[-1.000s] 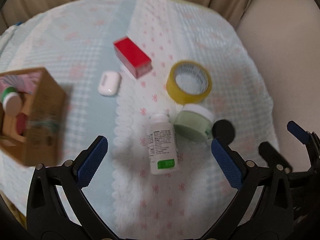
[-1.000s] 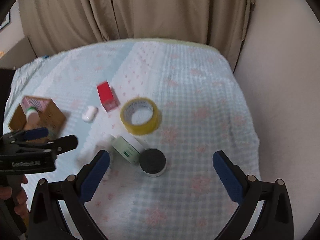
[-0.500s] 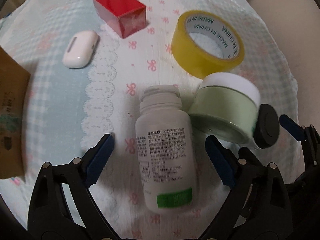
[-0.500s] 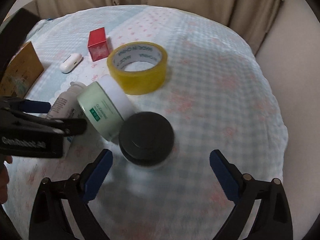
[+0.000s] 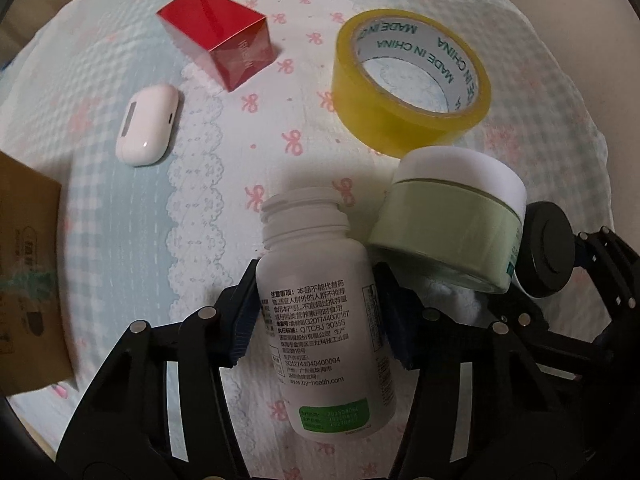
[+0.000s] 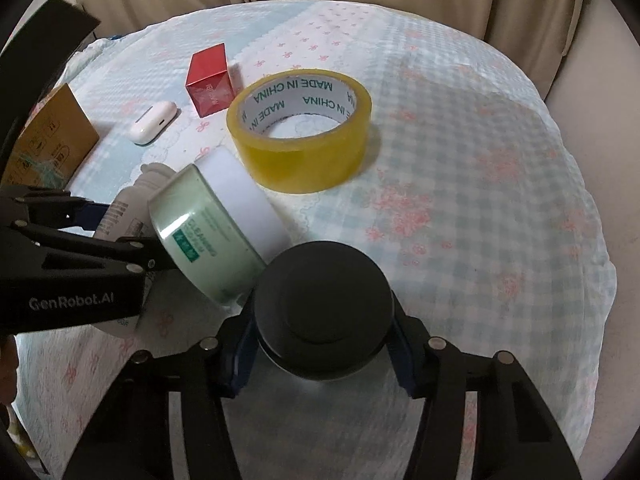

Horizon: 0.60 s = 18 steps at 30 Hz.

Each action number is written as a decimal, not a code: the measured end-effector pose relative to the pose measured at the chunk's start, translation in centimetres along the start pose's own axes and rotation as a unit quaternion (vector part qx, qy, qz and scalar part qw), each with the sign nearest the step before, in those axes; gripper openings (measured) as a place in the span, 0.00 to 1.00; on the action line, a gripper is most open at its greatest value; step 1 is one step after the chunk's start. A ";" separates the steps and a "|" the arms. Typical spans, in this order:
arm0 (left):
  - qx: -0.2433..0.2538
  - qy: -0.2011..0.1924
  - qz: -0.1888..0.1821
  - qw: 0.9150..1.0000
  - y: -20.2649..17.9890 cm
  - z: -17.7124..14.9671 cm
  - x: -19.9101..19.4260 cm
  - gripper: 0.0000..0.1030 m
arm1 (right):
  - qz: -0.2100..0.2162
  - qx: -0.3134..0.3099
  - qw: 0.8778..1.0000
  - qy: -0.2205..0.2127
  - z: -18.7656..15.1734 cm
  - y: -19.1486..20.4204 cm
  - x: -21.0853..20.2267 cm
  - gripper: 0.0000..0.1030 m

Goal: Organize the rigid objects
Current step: 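Grasp the white pill bottle with the left tool while the right tool grasps the black-lidded jar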

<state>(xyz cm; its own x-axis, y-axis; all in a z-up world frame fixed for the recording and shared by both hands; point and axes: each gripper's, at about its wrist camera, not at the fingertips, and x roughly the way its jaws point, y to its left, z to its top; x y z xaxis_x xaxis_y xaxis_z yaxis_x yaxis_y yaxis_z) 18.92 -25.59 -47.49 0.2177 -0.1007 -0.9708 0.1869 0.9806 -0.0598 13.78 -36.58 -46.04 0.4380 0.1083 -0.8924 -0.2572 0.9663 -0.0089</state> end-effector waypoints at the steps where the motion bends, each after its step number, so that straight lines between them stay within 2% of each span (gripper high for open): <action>1: 0.001 -0.002 0.000 1.000 0.0 0.0 0.0 0.50 | 0.000 0.002 1.000 0.000 0.0 0.0 0.0 0.51; 12: -0.023 -0.028 -0.016 0.999 1.1 -1.2 -1.9 0.49 | -0.002 0.015 1.000 0.000 -0.3 0.1 -0.8 0.51; 18: -0.031 -0.051 -0.023 0.998 1.7 -1.3 -5.8 0.47 | -0.007 0.040 0.999 -0.008 0.0 -0.3 -3.0 0.51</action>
<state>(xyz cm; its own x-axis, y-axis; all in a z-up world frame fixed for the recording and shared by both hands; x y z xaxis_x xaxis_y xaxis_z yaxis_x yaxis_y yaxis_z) 16.73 -23.15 -42.25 0.3069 -0.1599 -0.9382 0.1404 0.9826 -0.1215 12.57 -37.15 -43.34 0.4552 0.0972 -0.8851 -0.1809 0.9834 0.0150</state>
